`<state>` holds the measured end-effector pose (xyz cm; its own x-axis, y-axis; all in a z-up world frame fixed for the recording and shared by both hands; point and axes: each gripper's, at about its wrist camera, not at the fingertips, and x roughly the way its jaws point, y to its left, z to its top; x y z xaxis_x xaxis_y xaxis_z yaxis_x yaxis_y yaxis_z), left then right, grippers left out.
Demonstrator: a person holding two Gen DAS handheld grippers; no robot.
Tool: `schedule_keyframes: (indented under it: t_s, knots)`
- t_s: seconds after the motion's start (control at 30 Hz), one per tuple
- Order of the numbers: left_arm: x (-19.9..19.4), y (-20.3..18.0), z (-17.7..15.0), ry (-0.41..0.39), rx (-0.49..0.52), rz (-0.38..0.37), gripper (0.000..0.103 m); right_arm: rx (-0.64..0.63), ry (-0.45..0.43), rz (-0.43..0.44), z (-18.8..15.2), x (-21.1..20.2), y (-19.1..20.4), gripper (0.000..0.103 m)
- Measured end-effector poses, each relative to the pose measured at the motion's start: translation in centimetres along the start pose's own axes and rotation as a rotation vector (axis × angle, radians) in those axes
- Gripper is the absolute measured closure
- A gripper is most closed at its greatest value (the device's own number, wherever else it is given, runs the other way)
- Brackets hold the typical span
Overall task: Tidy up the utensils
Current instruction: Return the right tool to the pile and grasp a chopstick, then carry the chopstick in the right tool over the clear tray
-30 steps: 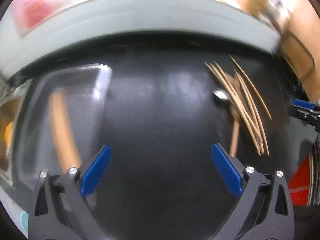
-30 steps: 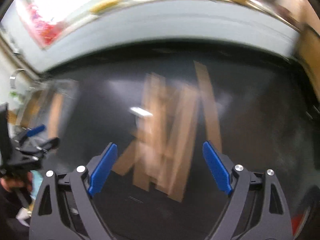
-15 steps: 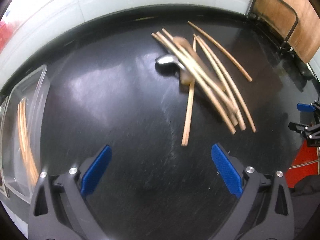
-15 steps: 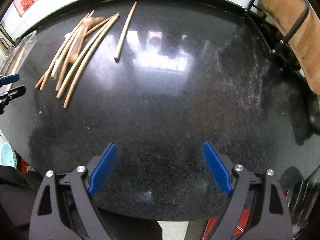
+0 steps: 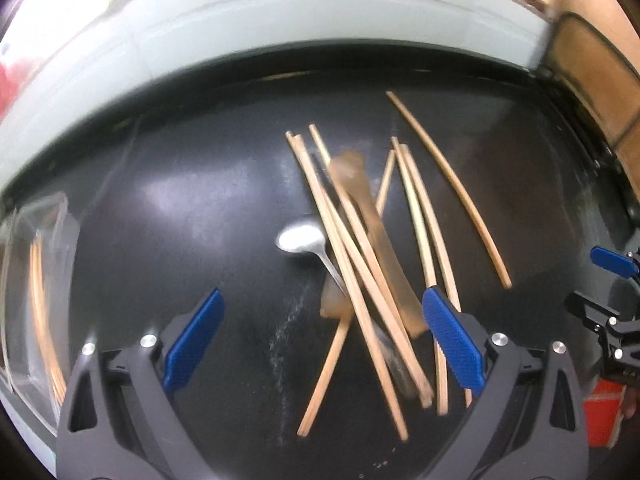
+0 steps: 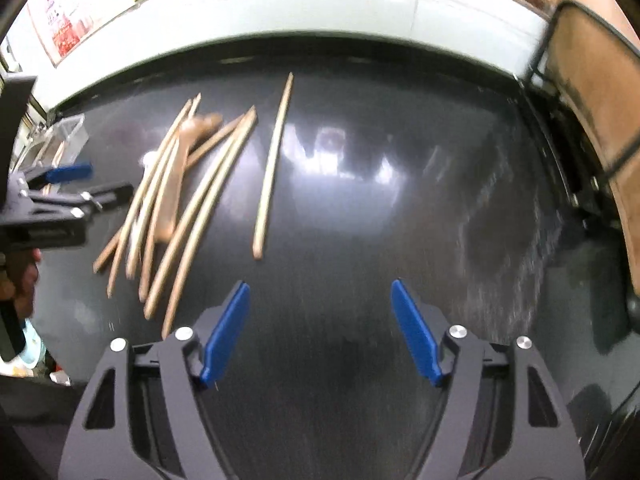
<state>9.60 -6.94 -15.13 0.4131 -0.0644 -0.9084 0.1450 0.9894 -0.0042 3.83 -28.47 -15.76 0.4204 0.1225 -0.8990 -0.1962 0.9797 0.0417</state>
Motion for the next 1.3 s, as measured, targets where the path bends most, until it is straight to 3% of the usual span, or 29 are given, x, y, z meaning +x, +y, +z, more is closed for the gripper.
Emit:
schedule_keyframes:
  t_s: [0.1, 0.2, 0.3, 0.43, 0.53, 0.67, 0.77, 0.93, 1.0, 1.17, 1.3]
  knots:
    - [-0.4, 0.6, 0.5, -0.025, -0.058, -0.017, 0.016, -0.012, -0.002, 0.012, 2.3, 0.8, 0.5, 0.045]
    - [0.7, 0.9, 0.7, 0.028, -0.091, -0.044, 0.023, -0.015, 0.01, 0.042, 4.1, 1.9, 0.9, 0.051]
    - [1.3, 0.7, 0.8, 0.045, -0.109, -0.052, 0.037, -0.034, 0.029, 0.063, 5.9, 3.1, 1.4, 0.065]
    - [1.7, 0.6, 1.5, 0.052, -0.102, -0.064, 0.066, -0.038, 0.072, 0.071, 8.1, 5.5, 2.1, 0.067]
    - [2.0, 0.4, 1.7, 0.053, -0.084, -0.065, 0.072, -0.041, 0.098, 0.075, 9.1, 7.1, 2.4, 0.069]
    - [3.1, 0.2, 2.0, 0.089, -0.089, -0.071, 0.073, -0.045, 0.116, 0.079, 9.7, 8.5, 2.6, 0.072]
    - [3.5, 0.2, 2.0, 0.096, -0.095, -0.072, 0.075, -0.039, 0.134, 0.073, 10.1, 9.5, 2.5, 0.078]
    - [3.7, 0.3, 2.1, 0.096, -0.099, -0.1, 0.089, -0.069, 0.12, 0.043, 10.3, 9.8, 2.6, 0.095]
    - [3.6, 0.4, 2.2, 0.098, -0.11, -0.113, 0.097, -0.052, 0.123, 0.067, 10.3, 9.9, 2.3, 0.096]
    - [3.1, 0.9, 2.5, 0.11, -0.13, -0.125, 0.097, 0.017, 0.115, 0.121, 9.5, 9.0, 1.0, 0.096]
    - [1.4, 1.3, 3.0, 0.076, -0.133, -0.129, 0.097, 0.08, 0.105, 0.163, 8.9, 7.5, -0.3, 0.096]
